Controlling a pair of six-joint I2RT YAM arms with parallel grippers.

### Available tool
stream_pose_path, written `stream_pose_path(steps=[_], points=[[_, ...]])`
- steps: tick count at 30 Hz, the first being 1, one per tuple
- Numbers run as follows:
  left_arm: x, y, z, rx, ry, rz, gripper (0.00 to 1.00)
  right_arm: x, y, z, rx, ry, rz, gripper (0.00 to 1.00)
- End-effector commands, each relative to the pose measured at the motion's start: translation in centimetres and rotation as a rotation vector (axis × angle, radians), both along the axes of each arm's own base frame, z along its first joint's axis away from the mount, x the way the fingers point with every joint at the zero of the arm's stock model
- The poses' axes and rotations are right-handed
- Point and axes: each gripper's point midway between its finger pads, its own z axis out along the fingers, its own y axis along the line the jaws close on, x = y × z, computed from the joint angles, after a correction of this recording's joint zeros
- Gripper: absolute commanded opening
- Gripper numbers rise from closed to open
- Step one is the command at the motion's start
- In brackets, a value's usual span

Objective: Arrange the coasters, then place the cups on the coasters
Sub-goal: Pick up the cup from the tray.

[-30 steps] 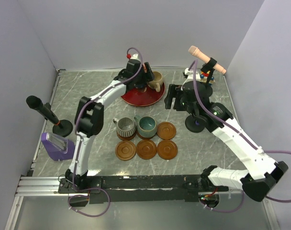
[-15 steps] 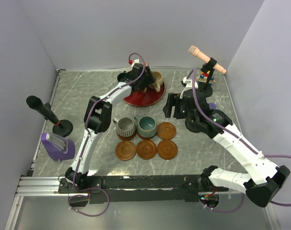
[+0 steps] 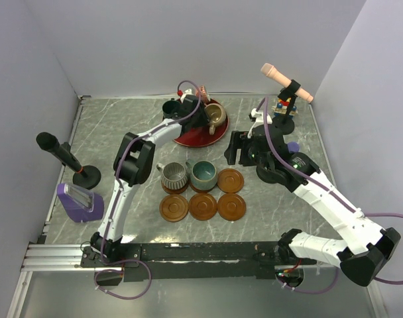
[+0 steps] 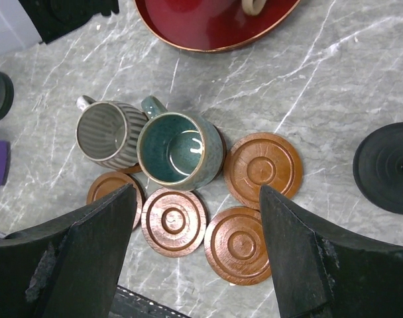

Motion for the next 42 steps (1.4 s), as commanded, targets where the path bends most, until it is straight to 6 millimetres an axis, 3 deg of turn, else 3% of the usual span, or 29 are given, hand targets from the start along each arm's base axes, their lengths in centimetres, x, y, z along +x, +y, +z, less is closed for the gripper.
stream_pose_path(steps=[1,10,15,20,23,27,31,35,42], points=[[-1.4,0.3,0.8,0.029,0.005,0.002,0.42,0.5,0.3,0.8,0.03,-0.027,-0.001,0.81],[-1.1,0.0,1.6,0.026,-0.029,-0.011,0.18,0.4,0.2,0.4,0.021,-0.019,-0.005,0.81],[-1.0,-0.4,3.5,-0.012,-0.056,-0.021,0.01,0.3,0.0,-0.2,0.007,-0.005,-0.012,0.81],[-1.5,-0.3,7.4,-0.042,-0.138,-0.029,0.01,0.4,-0.5,-0.1,-0.025,-0.006,-0.021,0.81],[-2.2,-0.9,12.0,-0.041,-0.258,-0.098,0.01,0.8,-1.3,-0.1,-0.086,0.008,-0.049,0.81],[-4.0,-1.2,16.4,0.074,-0.375,-0.183,0.01,1.0,-2.1,1.0,-0.122,0.007,-0.08,0.82],[-6.5,-0.6,18.3,0.206,-0.424,-0.292,0.01,1.8,-2.9,2.1,-0.142,-0.006,-0.107,0.82],[-9.0,0.2,18.2,0.322,-0.407,-0.439,0.01,3.3,-3.0,2.3,-0.163,0.021,-0.115,0.82],[-13.9,2.7,16.2,0.543,-0.35,-0.582,0.01,6.2,-1.8,2.4,-0.169,0.053,-0.097,0.81]])
